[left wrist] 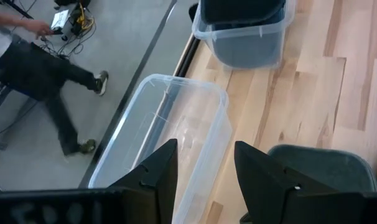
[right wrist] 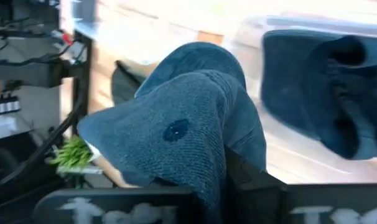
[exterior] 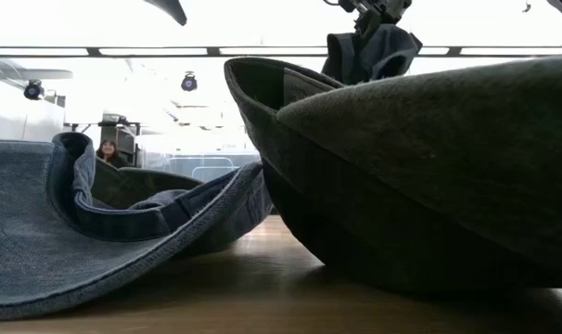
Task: Pick & Place hat
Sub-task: Put the top blue cap into the right transparent bin
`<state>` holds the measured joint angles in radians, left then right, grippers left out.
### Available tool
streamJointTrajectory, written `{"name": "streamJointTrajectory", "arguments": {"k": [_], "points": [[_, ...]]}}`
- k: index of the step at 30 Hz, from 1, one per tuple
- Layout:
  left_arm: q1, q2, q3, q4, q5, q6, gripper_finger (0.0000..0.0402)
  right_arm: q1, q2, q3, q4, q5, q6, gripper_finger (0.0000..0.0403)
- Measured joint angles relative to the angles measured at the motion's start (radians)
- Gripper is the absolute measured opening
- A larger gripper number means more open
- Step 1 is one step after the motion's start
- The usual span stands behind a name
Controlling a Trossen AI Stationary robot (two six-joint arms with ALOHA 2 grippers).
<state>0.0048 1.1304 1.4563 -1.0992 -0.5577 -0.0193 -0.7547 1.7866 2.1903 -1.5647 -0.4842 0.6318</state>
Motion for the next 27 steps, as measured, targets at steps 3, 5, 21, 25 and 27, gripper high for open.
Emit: {"name": "streamJointTrajectory", "arguments": {"k": [3, 5, 21, 25, 27], "points": [[0.0, -0.008, 0.0, 0.008, 0.0, 0.0, 0.0151, 0.0, 0.0, -0.02, -0.001, 0.039, -0.009, 0.0008], [0.0, -0.012, 0.0, 0.008, 0.0, 0.0, 0.0151, 0.0, 0.0, -0.044, -0.002, 0.051, -0.011, 0.0008], [0.0, -0.02, 0.0, 0.011, 0.0, -0.002, 0.0151, 0.002, -0.007, -0.148, 0.094, 0.01, -0.007, 0.0008], [0.0, -0.02, 0.0, 0.018, 0.0, 0.002, 0.0151, 0.002, -0.009, -0.146, 0.079, 0.013, 0.001, 0.0008], [0.0, -0.02, 0.0, 0.019, 0.0, 0.003, 0.0151, 0.002, -0.009, -0.156, 0.079, 0.021, 0.002, 0.0008]]}}
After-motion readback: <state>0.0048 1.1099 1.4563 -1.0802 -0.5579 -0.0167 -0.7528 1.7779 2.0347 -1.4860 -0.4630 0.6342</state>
